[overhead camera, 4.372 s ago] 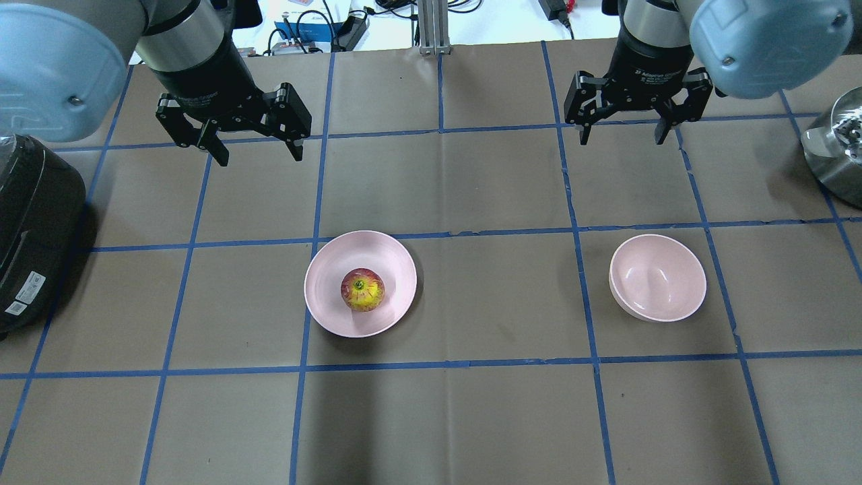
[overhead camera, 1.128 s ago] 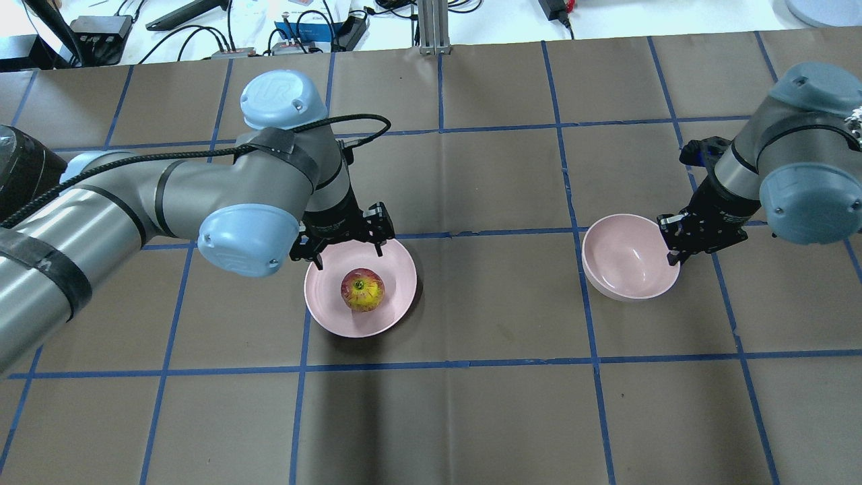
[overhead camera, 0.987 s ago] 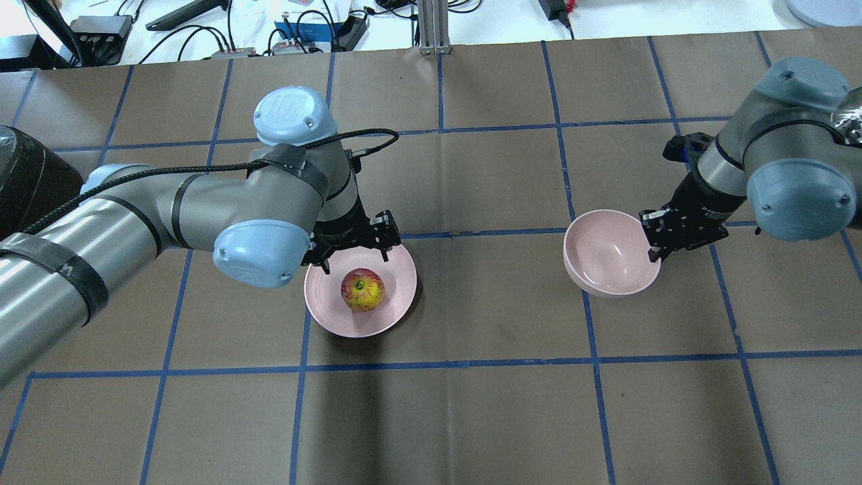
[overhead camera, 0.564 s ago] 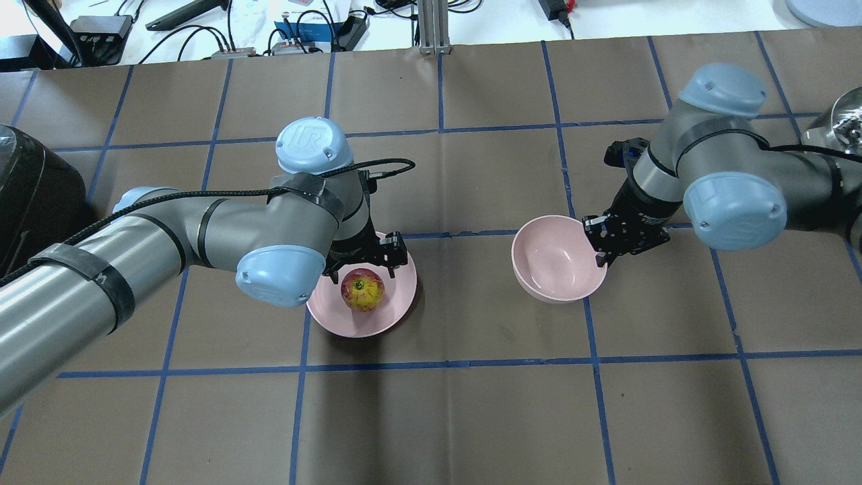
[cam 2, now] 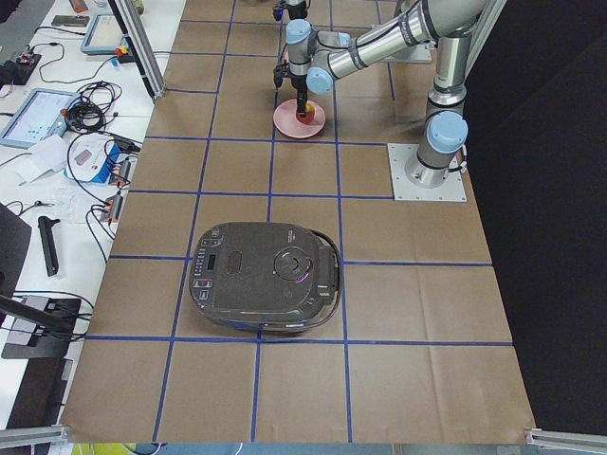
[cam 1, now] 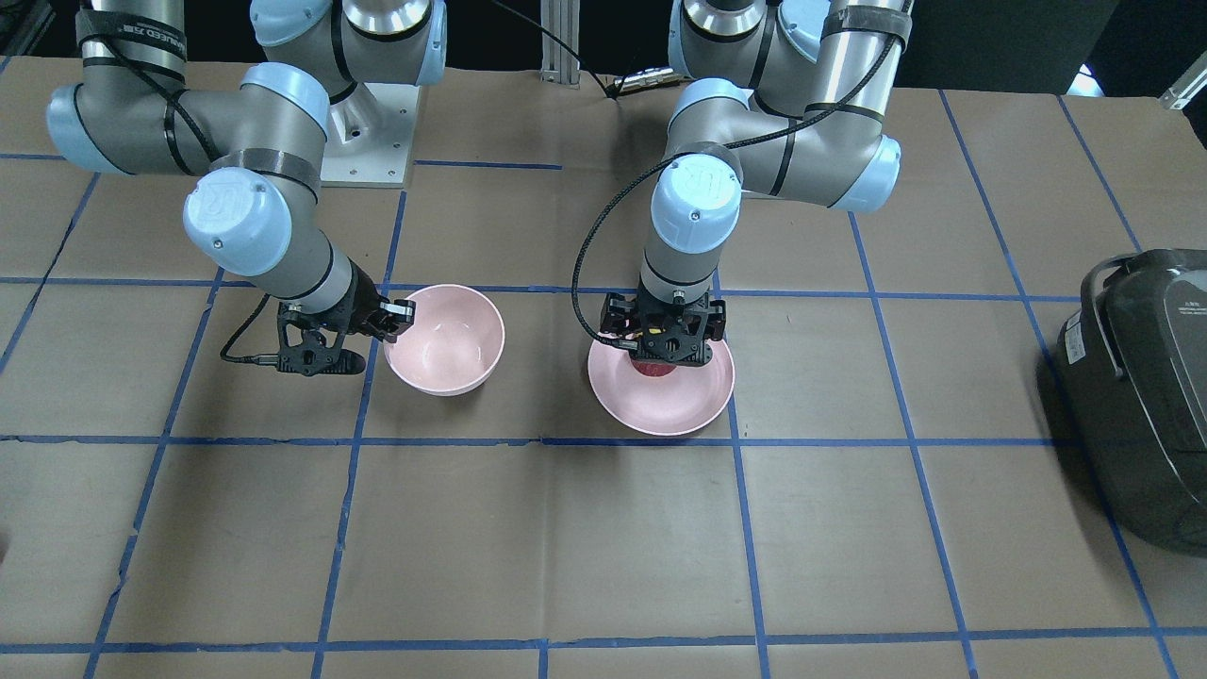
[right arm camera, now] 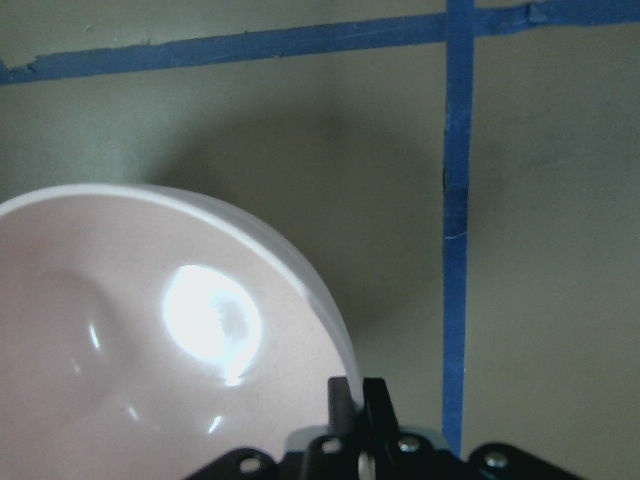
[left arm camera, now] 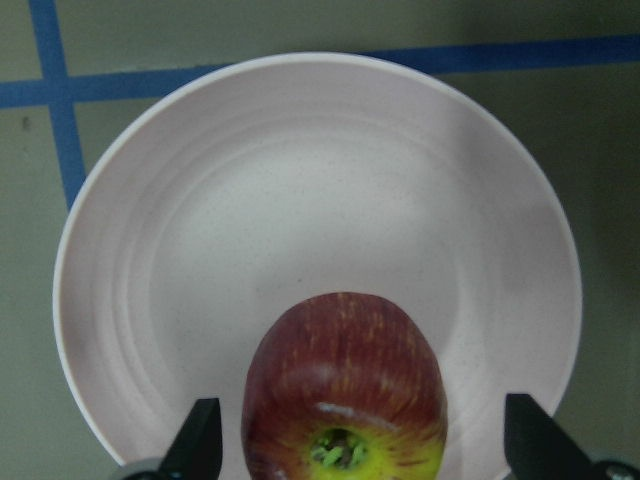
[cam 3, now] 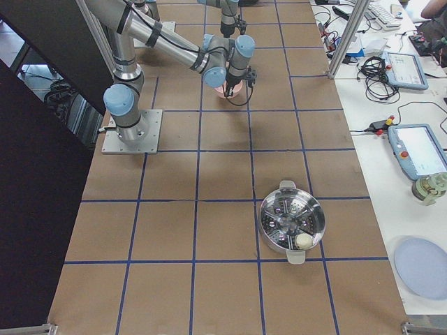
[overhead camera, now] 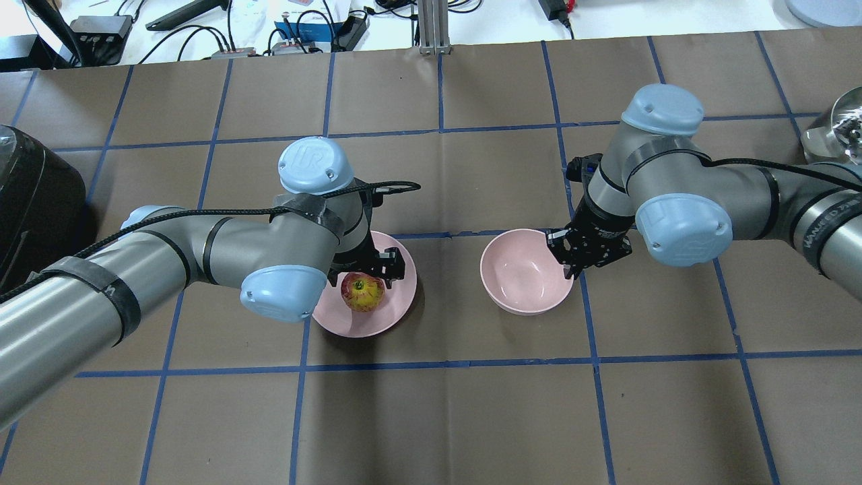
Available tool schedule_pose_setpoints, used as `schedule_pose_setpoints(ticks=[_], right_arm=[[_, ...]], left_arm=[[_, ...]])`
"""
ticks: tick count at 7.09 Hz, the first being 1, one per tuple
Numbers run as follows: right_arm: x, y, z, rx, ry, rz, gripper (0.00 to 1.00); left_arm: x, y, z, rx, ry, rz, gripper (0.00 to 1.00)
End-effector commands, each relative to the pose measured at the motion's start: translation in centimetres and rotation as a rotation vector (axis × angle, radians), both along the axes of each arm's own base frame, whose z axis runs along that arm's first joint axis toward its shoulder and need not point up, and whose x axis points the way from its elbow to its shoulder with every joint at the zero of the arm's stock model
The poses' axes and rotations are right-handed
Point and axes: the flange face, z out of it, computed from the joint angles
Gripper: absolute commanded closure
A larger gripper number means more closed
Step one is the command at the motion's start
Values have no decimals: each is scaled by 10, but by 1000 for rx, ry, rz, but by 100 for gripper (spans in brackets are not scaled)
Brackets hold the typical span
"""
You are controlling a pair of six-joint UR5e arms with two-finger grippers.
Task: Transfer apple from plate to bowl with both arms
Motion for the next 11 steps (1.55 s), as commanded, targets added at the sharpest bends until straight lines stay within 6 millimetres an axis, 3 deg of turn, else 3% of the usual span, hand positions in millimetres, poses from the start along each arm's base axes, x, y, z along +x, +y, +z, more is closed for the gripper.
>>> schedule_pose_setpoints(ticks=[1,2,3,4,5,6,7,9,10,11], right_arm=[[2,-10,10,-24,17,-11,2],[-1,-25,32,-71,26,-13,0],[-10,-44,66,-124,74,-11,0],[-21,-59,110,-175,130,-2,0],[-25,-59,196,-287,186,-4,0],[-25,-45,254,-274,191,-7,0],[-23,-48,272,-292,191,-15,0],[-22,-49,272,-295,178,-18,0],[-24,-48,267,-280,191,-14,0],[-26,-46,264,-259,196,-12,0]], left_arm=[[-2,-8,-13,-23,1,-10,4],[-2,-12,-18,-39,5,-13,4],[-2,-12,-18,-41,5,-17,13],[-2,-12,-15,-46,4,-37,40],[-1,-11,-8,-53,5,-42,64],[1,-11,-6,-47,4,-44,69],[1,-9,-1,-9,-4,-44,71],[2,-10,10,8,-9,-24,74],[0,-21,35,27,-19,50,74],[-17,-35,58,56,-26,149,74]])
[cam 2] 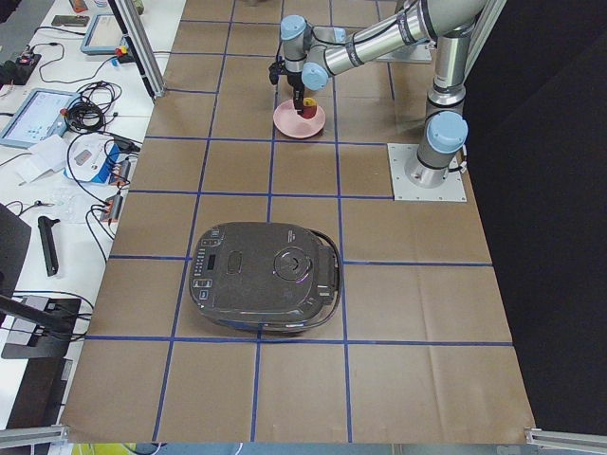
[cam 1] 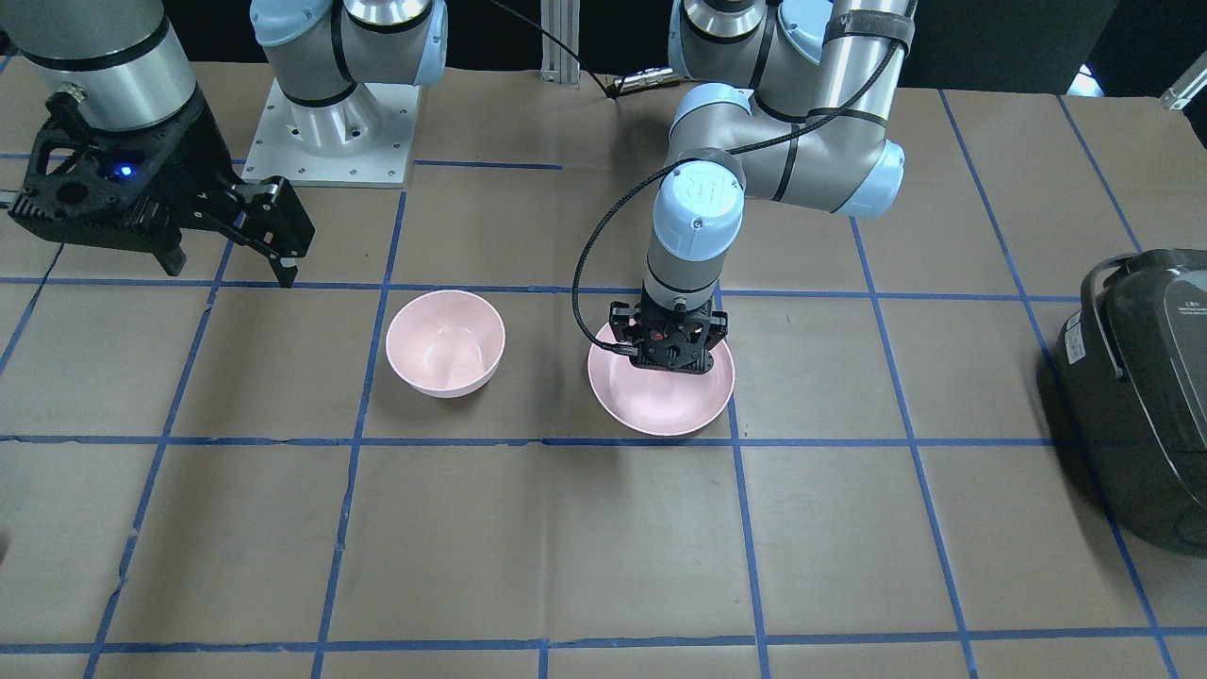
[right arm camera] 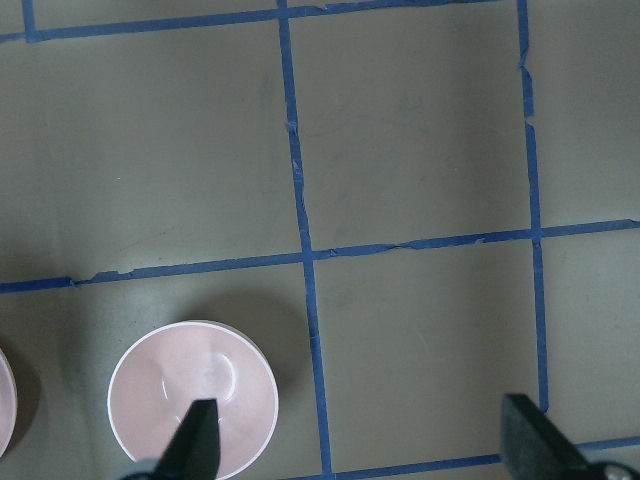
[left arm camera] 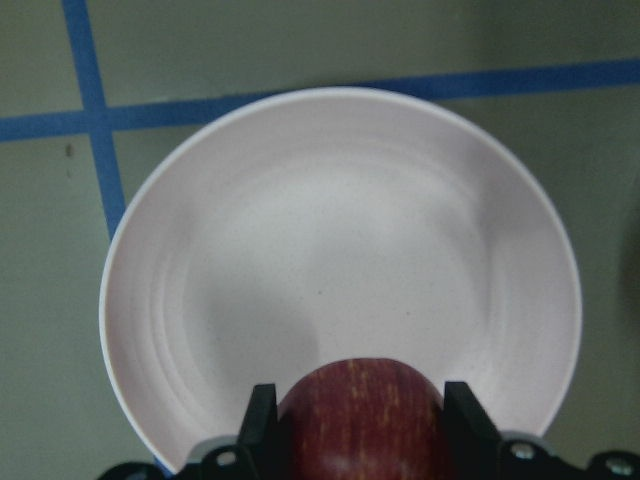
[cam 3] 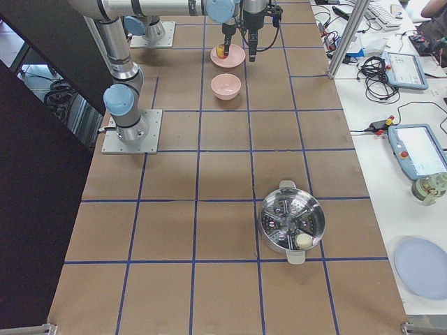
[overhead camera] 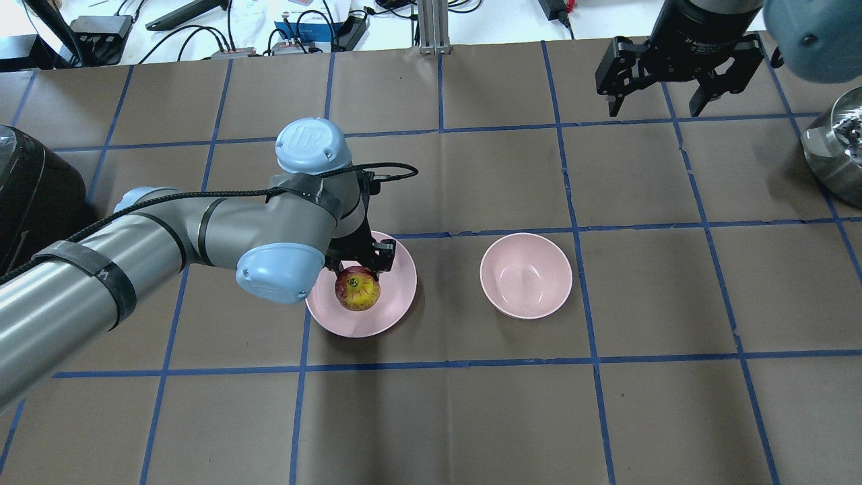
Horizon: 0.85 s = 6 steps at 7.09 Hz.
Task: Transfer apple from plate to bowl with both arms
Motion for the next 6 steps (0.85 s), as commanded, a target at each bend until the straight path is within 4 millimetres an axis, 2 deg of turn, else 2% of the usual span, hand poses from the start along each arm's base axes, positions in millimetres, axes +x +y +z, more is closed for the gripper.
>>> schedule_pose_setpoints(ticks=[1,2,4,5,6], right_arm=[[-5,2,-8,30,51,-2,0],[-17,3,-9,40,170,5,0],[-34,7,-15,66,352,3,0],[-36,7,-14,64,368,2,0],[-36,6,-16,63,369,0,0]], left_arm=[[-35,-22,51,12,40,158,74],[-55,-23,57,5,61,209,74],[-97,-12,59,-23,67,241,74],[-117,-11,54,-21,62,297,73],[-147,-12,45,-42,78,343,73]])
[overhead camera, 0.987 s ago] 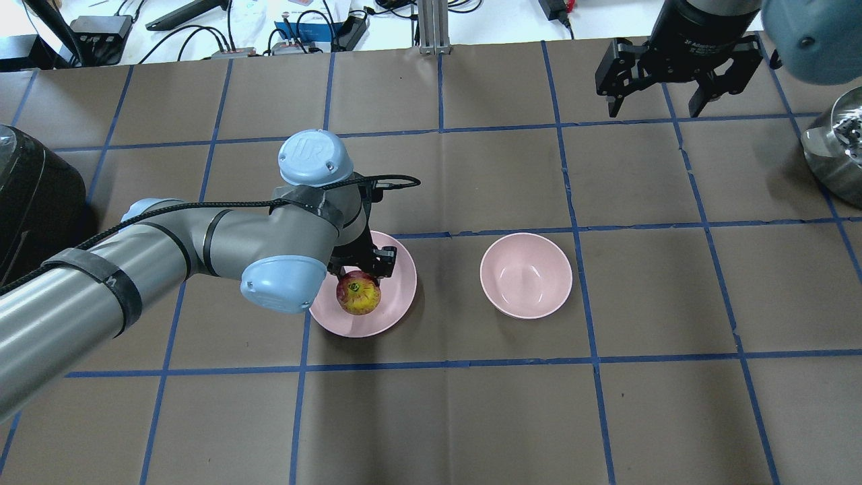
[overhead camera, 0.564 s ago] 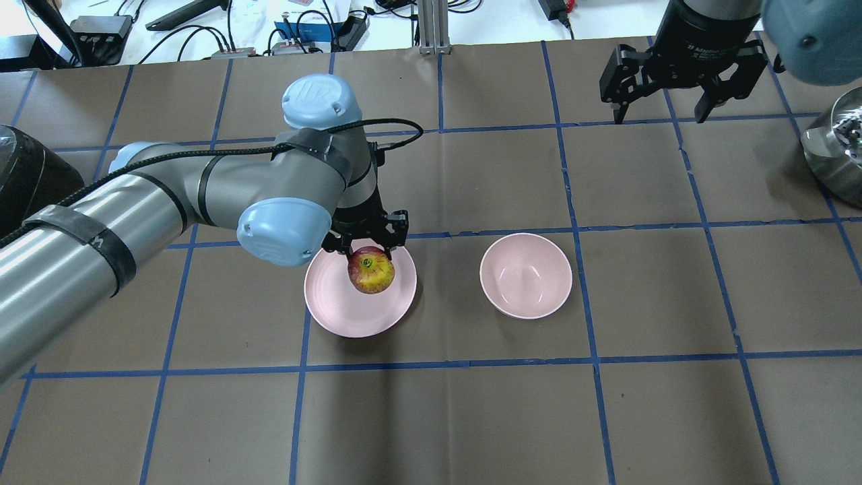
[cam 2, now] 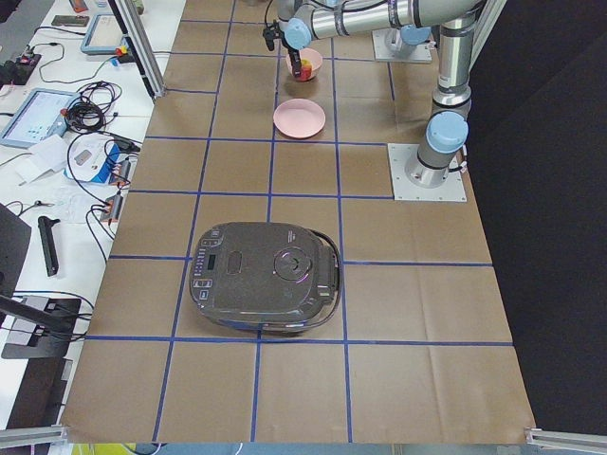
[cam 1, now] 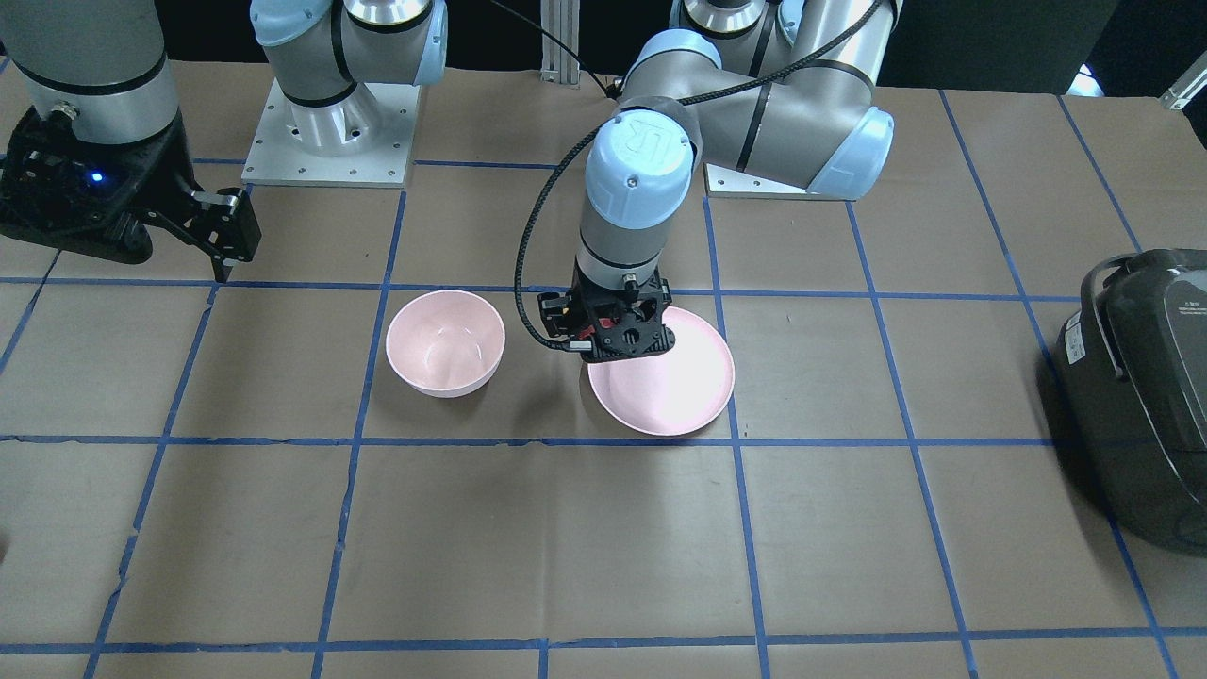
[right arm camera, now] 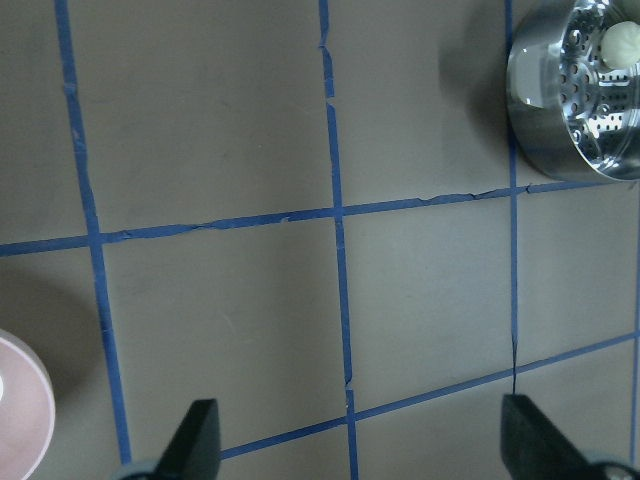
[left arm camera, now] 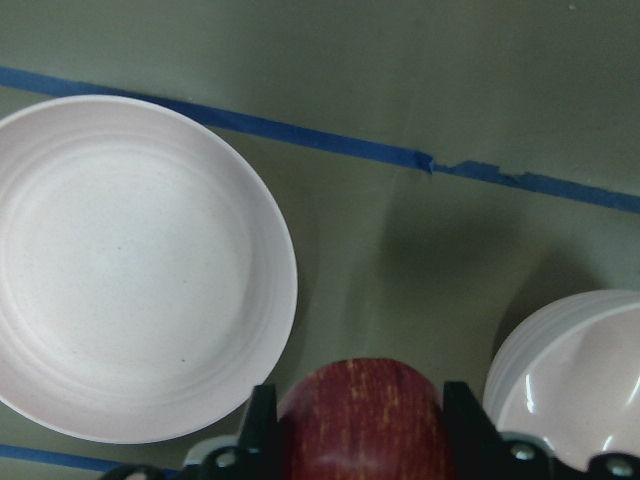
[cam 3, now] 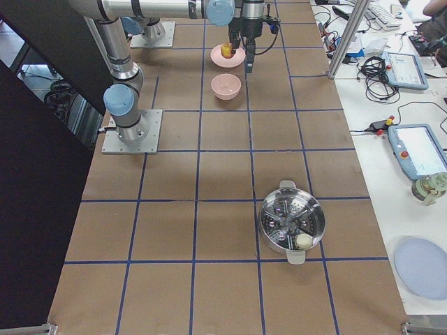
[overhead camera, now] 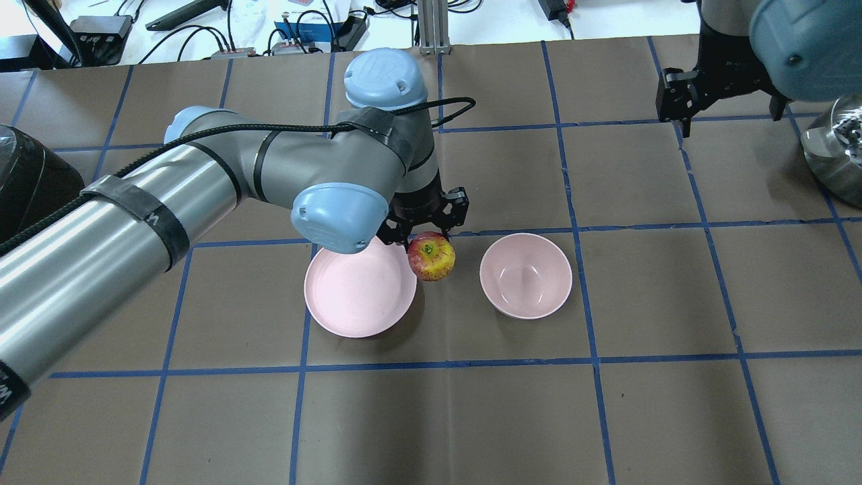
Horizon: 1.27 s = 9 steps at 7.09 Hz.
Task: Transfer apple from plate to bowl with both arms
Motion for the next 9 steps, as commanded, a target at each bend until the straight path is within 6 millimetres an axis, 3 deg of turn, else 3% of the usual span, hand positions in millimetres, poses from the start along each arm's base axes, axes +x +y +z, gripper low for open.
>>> schedule_pose_setpoints(ticks=[1,3,4,6,8,9], right_arm=[[-2,-1,0,-7,17,-2,0],[-3,-1,1,-8,19,-6,0],[-3,-1,0,-7,19,-6,0],[-3,-1,0,-7,19,-6,0],[-3,-1,0,-7,17,-7,0],[-4,-1,0,-6,19,-9,0]], left_arm=[[-67,-1,-12,-42,24,113,73],[-107,0,-24,-36,24,146,73],[-115,6,-25,-27,36,141,73],[-126,16,-52,16,24,116,70],[-125,18,-57,22,19,108,63],[-125,18,-58,24,18,108,37]])
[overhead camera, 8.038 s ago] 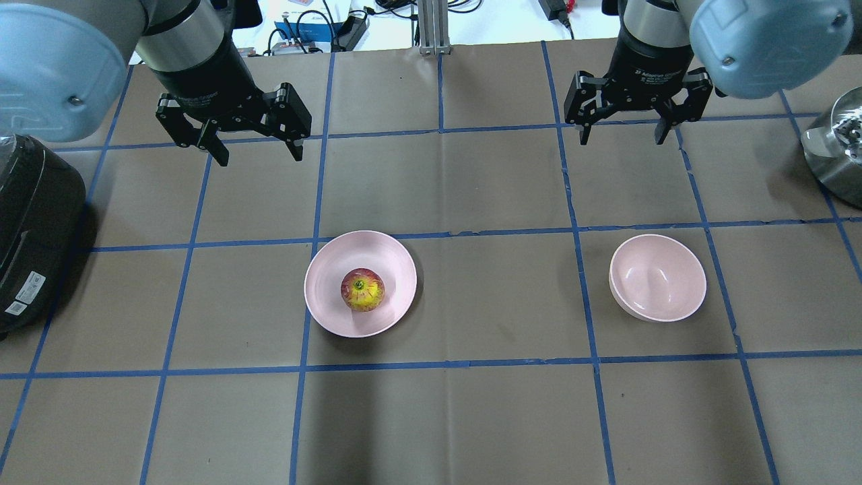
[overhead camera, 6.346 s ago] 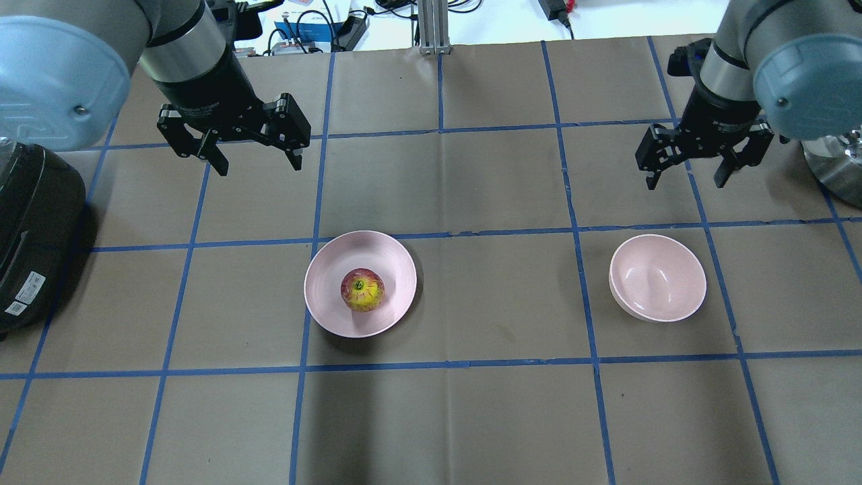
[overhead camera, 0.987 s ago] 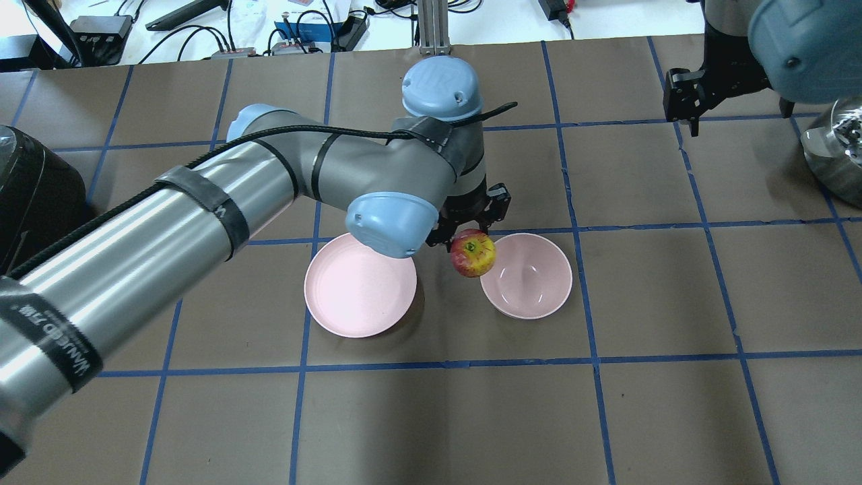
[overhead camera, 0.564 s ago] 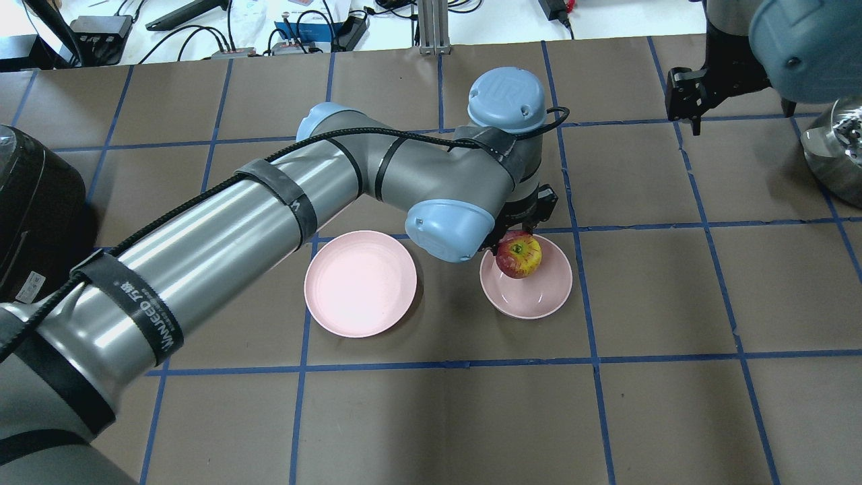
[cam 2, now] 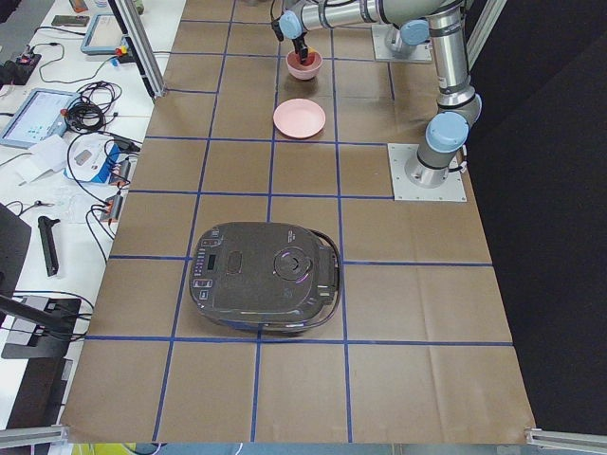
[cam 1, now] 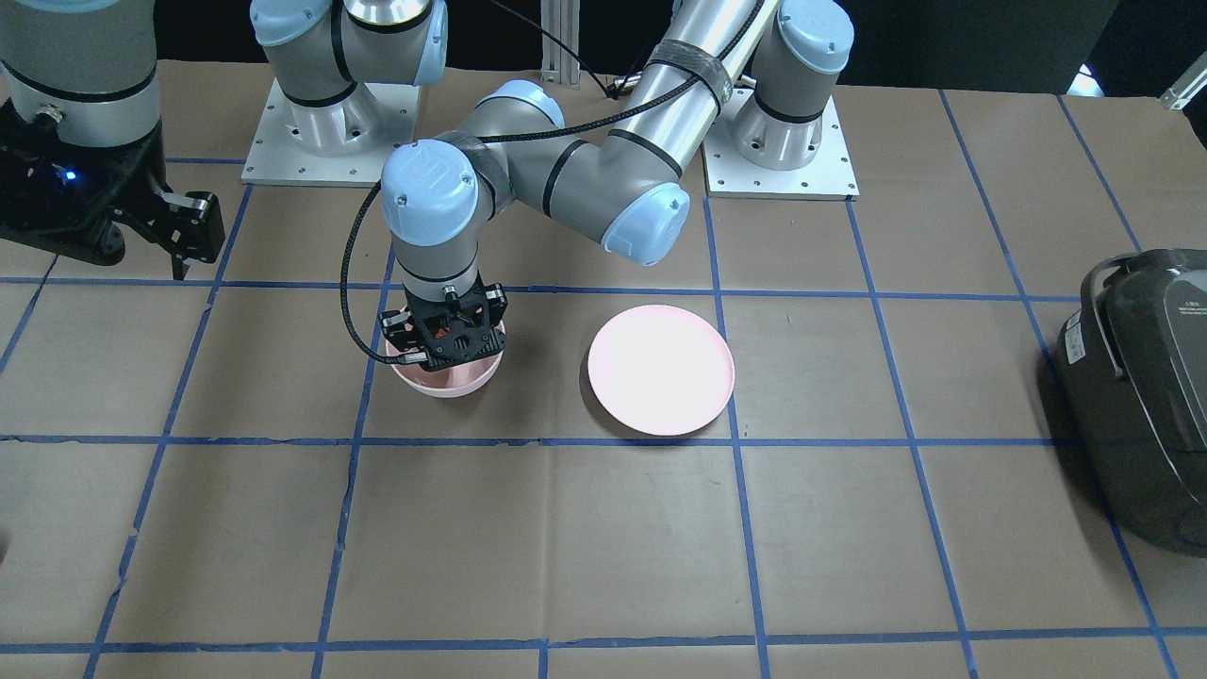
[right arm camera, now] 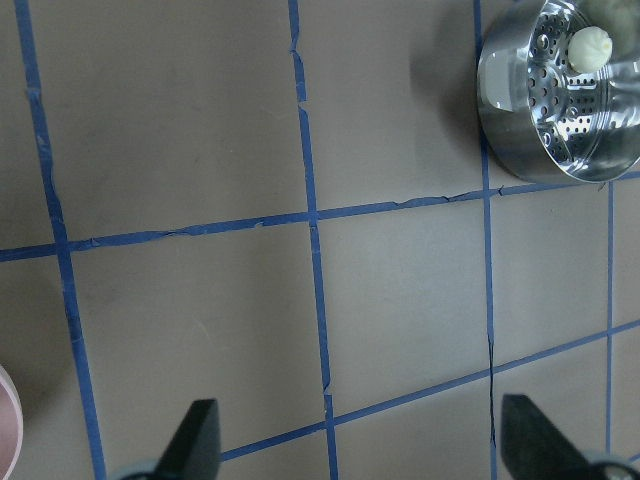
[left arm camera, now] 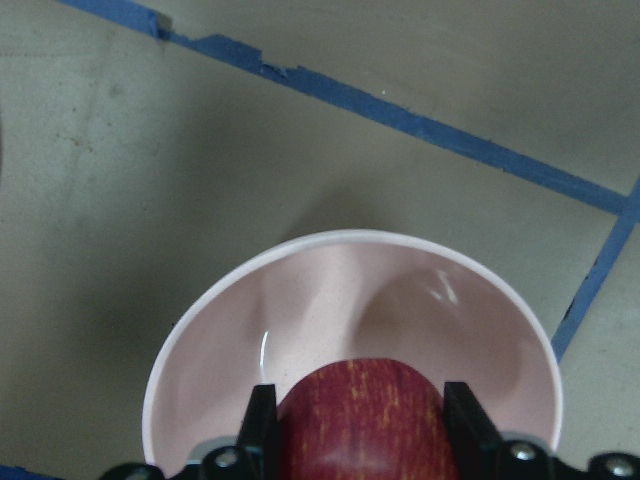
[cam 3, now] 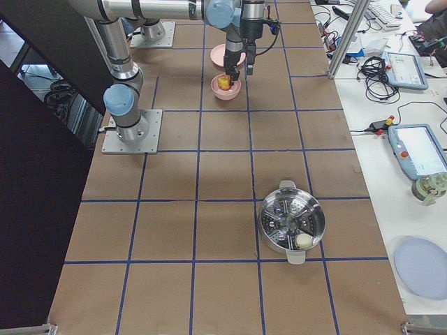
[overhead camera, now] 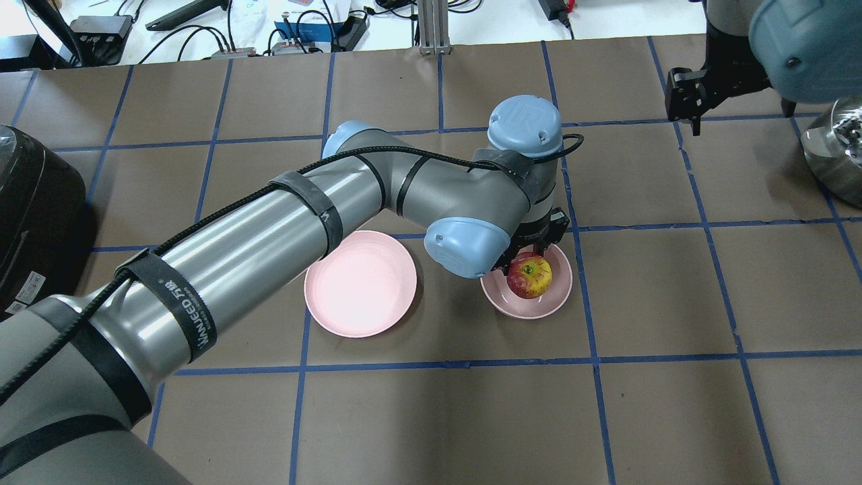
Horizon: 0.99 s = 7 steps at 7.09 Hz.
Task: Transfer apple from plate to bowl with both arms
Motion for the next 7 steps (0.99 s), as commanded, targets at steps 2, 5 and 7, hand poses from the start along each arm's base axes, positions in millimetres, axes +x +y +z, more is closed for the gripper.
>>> schedule_pose_setpoints(ticks=[2,5,7], right_arm=[[0,0,0,4,-1,0,0],[-1,0,0,4,1,-1,0],[1,1,0,4,-1,2,0]], left_arm=[[2,3,13,-15,8,-2,0],[33,-11,72,-102,47,-98,0],[112,-29,139,-125,49,-166,0]])
